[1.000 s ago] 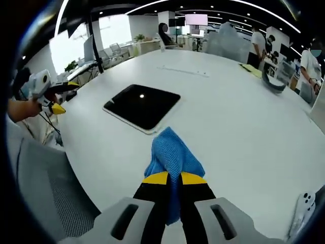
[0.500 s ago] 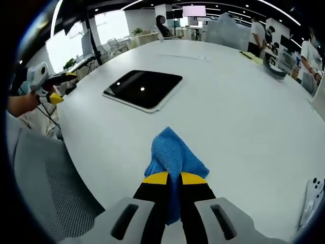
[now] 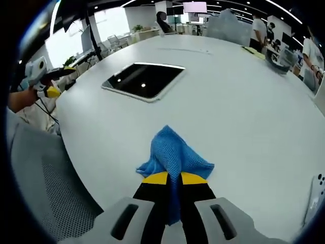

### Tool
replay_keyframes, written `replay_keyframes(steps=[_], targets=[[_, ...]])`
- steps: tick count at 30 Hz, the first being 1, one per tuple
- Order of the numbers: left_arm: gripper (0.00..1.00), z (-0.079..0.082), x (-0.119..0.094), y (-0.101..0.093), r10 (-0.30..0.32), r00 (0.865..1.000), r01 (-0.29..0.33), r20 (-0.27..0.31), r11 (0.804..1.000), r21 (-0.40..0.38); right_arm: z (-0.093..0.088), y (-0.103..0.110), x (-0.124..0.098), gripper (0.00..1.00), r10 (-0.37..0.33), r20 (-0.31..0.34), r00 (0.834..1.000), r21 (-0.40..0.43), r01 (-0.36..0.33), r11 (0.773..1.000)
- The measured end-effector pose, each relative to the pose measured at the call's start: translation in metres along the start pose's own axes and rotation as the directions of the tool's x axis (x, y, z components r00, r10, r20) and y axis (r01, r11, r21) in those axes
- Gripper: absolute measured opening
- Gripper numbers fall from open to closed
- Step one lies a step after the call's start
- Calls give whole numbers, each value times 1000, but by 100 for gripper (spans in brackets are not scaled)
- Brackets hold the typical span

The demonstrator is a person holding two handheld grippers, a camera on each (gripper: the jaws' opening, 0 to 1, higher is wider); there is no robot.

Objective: Wipe the mirror surface with the cleaning cloth until all visible marks leave the cleaned area.

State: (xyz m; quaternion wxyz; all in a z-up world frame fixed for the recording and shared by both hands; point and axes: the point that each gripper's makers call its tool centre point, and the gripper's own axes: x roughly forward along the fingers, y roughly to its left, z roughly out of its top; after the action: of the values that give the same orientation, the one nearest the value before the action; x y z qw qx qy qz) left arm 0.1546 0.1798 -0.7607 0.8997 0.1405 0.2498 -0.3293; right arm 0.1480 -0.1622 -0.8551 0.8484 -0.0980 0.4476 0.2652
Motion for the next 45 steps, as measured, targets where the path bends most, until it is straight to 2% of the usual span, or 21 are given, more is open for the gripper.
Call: replay_keyframes(steps=[7, 17, 19, 21, 26, 31, 40, 45], targets=[[73, 0, 4, 0, -6, 1000, 6, -3, 1000, -1, 1, 1, -1, 2, 1, 6, 1000, 0, -1, 1000], [73, 3, 6, 1, -14, 1000, 14, 3, 1000, 4, 0, 3, 0, 3, -14, 13, 1000, -91, 15, 996], [73, 4, 6, 0, -19, 1000, 19, 12, 1000, -2, 0, 2, 0, 3, -11, 17, 1000, -86, 12, 996], [73, 6, 6, -1, -22, 1000, 22, 18, 1000, 2, 0, 3, -1, 4, 7, 28, 1000, -38, -5, 999], [73, 4, 8, -4, -27, 1000, 27, 13, 1000, 0, -1, 6, -1, 8, 22, 27, 999, -84, -20, 996], [73, 5, 7, -3, -24, 1000, 24, 14, 1000, -2, -2, 8, 1, 10, 2, 21, 1000, -160, 2, 987], [73, 2, 3, 0, -18, 1000, 18, 3, 1000, 2, -2, 10, 0, 15, 24, 45, 999, -165, -16, 986], [73, 0, 2, 0, -18, 1000, 18, -4, 1000, 3, -1, 7, 0, 21, -13, 52, 999, -171, 22, 985]])
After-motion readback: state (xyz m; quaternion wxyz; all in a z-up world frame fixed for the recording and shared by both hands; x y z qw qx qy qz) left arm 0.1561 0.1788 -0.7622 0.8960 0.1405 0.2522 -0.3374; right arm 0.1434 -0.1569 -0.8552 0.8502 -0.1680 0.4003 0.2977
